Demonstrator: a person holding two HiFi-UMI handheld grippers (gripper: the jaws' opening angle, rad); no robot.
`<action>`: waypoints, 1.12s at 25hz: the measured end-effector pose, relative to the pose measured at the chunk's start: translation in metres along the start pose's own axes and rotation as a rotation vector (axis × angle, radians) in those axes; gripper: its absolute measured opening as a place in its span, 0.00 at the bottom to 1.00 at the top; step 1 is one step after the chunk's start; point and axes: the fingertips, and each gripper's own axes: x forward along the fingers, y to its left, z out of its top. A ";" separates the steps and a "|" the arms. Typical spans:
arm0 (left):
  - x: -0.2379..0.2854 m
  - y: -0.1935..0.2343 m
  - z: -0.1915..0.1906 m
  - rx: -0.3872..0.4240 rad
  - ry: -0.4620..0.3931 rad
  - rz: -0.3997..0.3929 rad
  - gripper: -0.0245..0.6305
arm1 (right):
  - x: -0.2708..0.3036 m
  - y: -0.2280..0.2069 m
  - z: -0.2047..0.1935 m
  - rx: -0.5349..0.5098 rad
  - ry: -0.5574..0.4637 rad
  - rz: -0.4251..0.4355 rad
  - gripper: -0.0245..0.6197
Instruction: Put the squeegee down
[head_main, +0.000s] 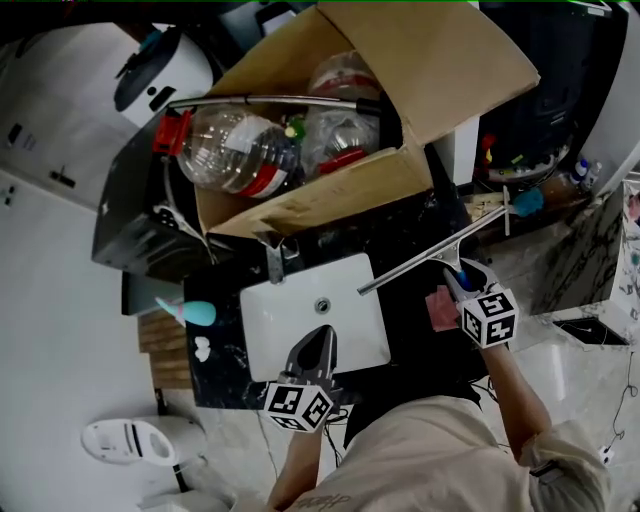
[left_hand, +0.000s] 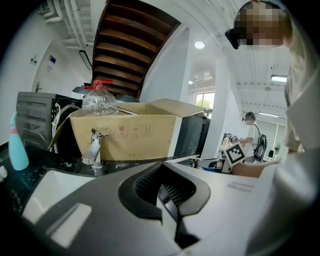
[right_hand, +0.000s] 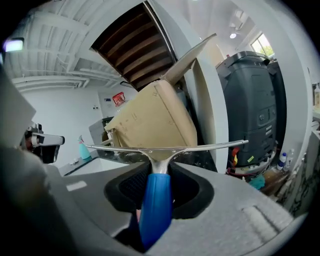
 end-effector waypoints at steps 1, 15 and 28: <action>0.004 0.000 0.001 -0.007 -0.003 0.000 0.06 | 0.007 -0.003 0.000 0.003 0.015 -0.002 0.23; 0.038 0.006 0.002 -0.056 0.037 -0.048 0.06 | 0.078 -0.022 -0.046 -0.009 0.251 -0.159 0.23; 0.026 0.024 -0.007 -0.063 0.059 -0.096 0.06 | 0.076 -0.028 -0.049 -0.085 0.288 -0.265 0.31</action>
